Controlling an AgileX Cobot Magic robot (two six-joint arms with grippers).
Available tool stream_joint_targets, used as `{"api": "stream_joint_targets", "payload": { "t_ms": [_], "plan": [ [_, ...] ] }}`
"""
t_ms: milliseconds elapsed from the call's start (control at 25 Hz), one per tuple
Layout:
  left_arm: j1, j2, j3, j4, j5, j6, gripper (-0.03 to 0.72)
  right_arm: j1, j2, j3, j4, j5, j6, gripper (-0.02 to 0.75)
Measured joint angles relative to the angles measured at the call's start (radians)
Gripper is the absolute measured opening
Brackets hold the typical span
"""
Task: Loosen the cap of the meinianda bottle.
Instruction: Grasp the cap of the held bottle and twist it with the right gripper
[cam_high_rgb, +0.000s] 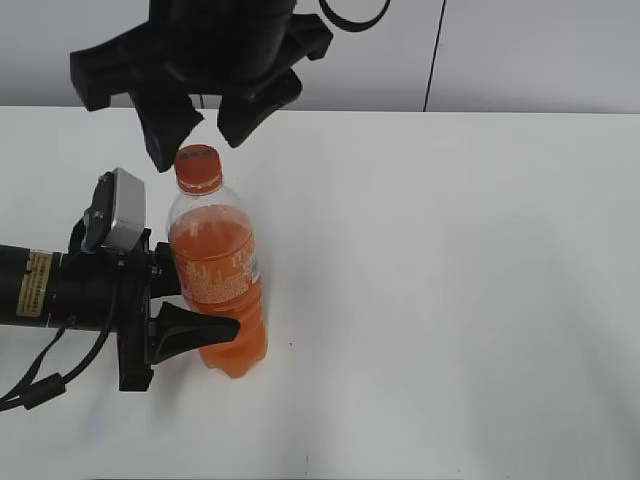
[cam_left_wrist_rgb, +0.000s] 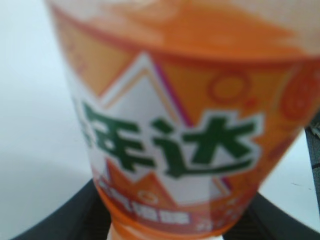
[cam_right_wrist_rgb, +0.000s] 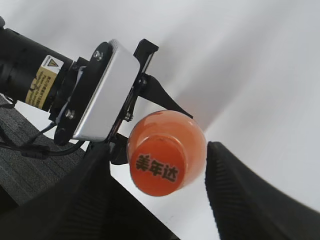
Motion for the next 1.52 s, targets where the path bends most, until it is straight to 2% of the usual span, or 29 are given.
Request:
{"api": "stream_joint_targets", "payload": {
  "t_ms": [280, 1000, 1080, 1240, 1400, 1520],
  "plan": [
    [0.000, 0.000, 0.000, 0.000, 0.000, 0.000, 0.381, 0.000, 0.000, 0.063, 0.000, 0.002, 0.000, 0.449],
    [0.000, 0.000, 0.000, 0.000, 0.000, 0.000, 0.381, 0.000, -0.002, 0.040, 0.004, 0.002, 0.001, 0.447],
    [0.000, 0.000, 0.000, 0.000, 0.000, 0.000, 0.381, 0.000, -0.002, 0.040, 0.010, 0.002, 0.001, 0.413],
    [0.000, 0.000, 0.000, 0.000, 0.000, 0.000, 0.381, 0.000, -0.002, 0.040, 0.013, 0.002, 0.001, 0.269],
    [0.000, 0.000, 0.000, 0.000, 0.000, 0.000, 0.381, 0.000, -0.002, 0.040, 0.014, 0.001, -0.026, 0.269],
    [0.000, 0.000, 0.000, 0.000, 0.000, 0.000, 0.381, 0.000, -0.002, 0.040, 0.015, 0.001, -0.124, 0.269]
  ]
}}
